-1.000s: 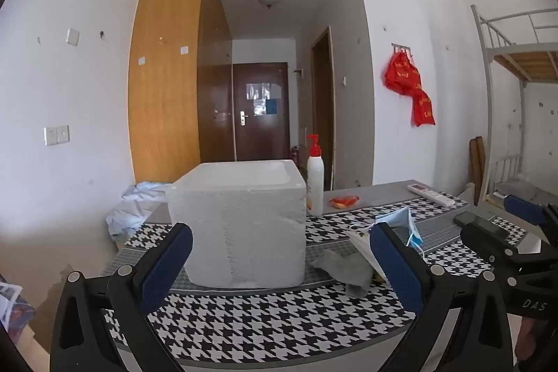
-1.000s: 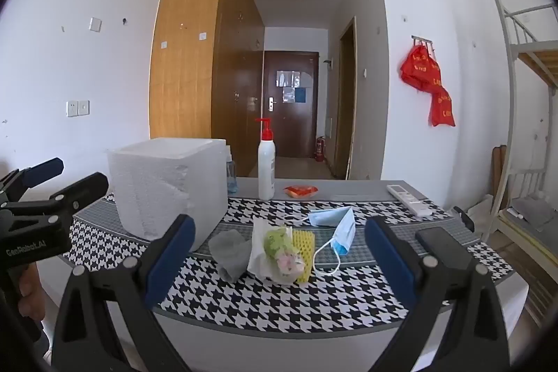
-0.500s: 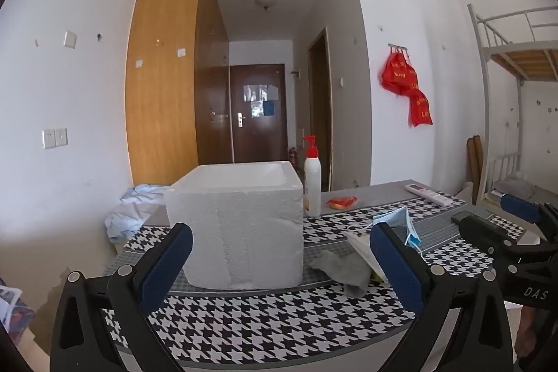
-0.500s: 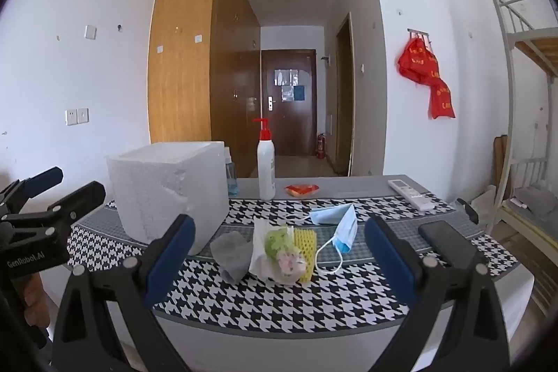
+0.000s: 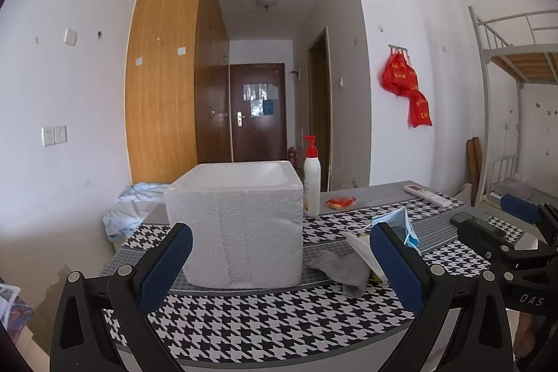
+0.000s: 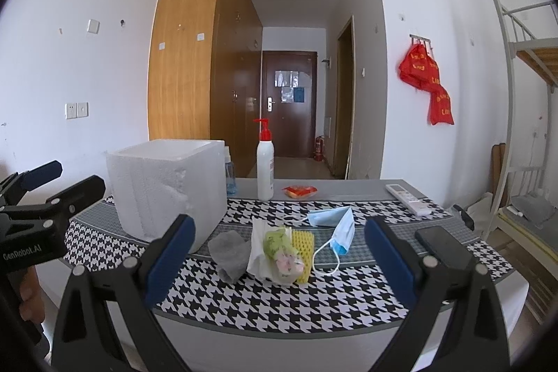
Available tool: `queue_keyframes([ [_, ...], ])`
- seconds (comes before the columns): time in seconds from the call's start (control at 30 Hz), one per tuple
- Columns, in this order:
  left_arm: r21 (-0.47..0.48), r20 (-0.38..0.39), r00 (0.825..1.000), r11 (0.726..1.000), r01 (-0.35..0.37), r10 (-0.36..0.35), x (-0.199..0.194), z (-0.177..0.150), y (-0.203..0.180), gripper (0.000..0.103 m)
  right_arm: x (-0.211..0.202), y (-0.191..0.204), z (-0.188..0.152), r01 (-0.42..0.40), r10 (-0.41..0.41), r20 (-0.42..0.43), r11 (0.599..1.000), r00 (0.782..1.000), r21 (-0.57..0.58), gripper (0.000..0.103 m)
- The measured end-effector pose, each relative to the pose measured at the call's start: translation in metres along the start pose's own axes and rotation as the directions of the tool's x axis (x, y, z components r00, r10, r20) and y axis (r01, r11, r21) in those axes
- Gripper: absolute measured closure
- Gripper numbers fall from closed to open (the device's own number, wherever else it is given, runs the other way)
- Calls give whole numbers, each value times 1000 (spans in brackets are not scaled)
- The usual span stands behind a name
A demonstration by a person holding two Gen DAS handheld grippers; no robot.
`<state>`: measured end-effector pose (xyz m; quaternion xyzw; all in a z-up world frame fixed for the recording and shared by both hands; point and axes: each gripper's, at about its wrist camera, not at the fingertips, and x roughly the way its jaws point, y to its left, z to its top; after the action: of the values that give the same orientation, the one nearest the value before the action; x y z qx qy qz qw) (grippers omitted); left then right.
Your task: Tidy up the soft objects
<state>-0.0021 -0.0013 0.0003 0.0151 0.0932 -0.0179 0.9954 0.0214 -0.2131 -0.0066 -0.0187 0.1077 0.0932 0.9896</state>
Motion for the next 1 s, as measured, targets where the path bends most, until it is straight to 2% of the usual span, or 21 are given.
queue_keyframes([
  [0.4,9,-3,1000,1000,-11,11,1,0,-2,1,-2,-3,1,-8,8,0,1000,1000,9,4],
  [0.83,8,-4,1000,1000,-13,13,8,4,-2,1,12,-6,4,-52,52,-24,999,998,11,4],
  [1.0,8,-8,1000,1000,-15,15,13,7,-3,1,21,-10,4,-43,44,-44,999,998,14,4],
])
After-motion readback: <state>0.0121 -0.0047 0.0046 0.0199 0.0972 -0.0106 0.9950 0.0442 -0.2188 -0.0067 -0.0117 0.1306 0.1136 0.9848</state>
